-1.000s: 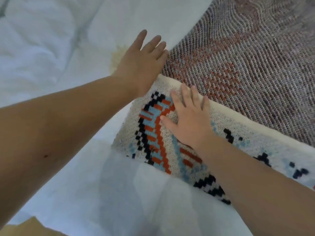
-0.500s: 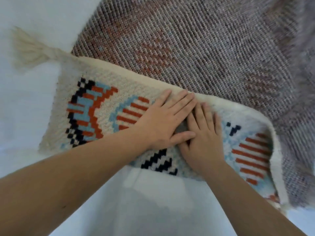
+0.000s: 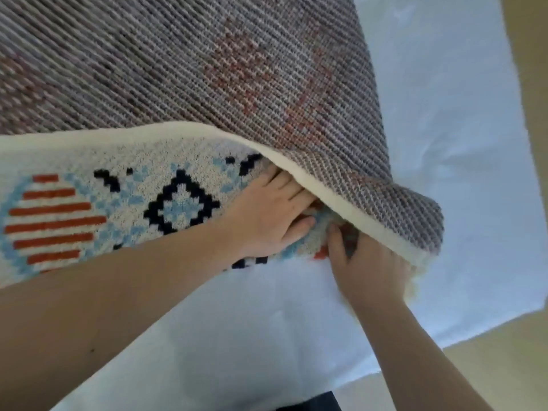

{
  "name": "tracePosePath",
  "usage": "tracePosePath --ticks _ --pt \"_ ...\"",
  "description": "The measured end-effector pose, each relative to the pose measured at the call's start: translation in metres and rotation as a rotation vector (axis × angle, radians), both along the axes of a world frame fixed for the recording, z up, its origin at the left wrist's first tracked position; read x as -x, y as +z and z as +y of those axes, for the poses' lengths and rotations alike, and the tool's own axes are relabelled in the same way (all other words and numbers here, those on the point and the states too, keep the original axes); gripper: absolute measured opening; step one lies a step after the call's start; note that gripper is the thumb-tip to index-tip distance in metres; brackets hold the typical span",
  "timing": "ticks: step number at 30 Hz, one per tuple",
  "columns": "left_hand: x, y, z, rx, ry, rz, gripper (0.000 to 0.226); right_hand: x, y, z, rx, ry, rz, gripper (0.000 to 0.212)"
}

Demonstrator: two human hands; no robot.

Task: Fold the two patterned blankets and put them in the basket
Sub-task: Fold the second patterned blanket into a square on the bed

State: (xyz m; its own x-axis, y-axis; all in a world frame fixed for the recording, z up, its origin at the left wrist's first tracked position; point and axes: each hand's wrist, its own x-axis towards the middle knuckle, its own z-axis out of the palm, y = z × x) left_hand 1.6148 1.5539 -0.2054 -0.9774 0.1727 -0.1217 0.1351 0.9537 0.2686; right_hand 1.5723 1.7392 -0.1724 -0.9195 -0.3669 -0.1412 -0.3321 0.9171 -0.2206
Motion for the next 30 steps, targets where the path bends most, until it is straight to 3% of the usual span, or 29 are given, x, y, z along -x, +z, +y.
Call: tracePosePath --ticks 4,10,12,15,17,22,26,30 --pt "0.039 0.009 -0.013 0.073 0.133 0.078 0.063 0.068 0.006 -0.013 0.039 0.177 0.148 0.046" --pt "0.086 0.026 -0.038 0.216 0.173 0.157 0.064 0.149 0.016 -0.038 -0.032 0.433 0.127 0.046" --pt "0.091 0.025 -0.040 0.213 0.189 0.145 0.067 0.162 0.019 -0.043 -0.025 0.473 0.132 0.037" --pt "0.091 0.020 -0.040 0.202 0.220 0.015 0.076 0.159 0.016 -0.052 0.142 0.534 0.179 0.027" --pt "0.090 0.015 -0.040 0.189 0.231 -0.073 0.077 0.151 0.008 -0.059 0.137 0.567 0.217 0.036" --pt "0.090 0.010 -0.046 0.177 0.247 -0.122 0.077 0.164 -0.015 -0.052 -0.188 0.438 0.023 0.082" --pt "0.088 0.008 -0.043 0.181 0.267 -0.132 0.076 0.179 -0.012 -0.048 -0.209 0.327 0.034 0.082" --pt "0.072 0.006 -0.040 0.128 0.318 -0.107 0.077 0.166 -0.016 -0.064 -0.171 0.442 0.017 0.077"
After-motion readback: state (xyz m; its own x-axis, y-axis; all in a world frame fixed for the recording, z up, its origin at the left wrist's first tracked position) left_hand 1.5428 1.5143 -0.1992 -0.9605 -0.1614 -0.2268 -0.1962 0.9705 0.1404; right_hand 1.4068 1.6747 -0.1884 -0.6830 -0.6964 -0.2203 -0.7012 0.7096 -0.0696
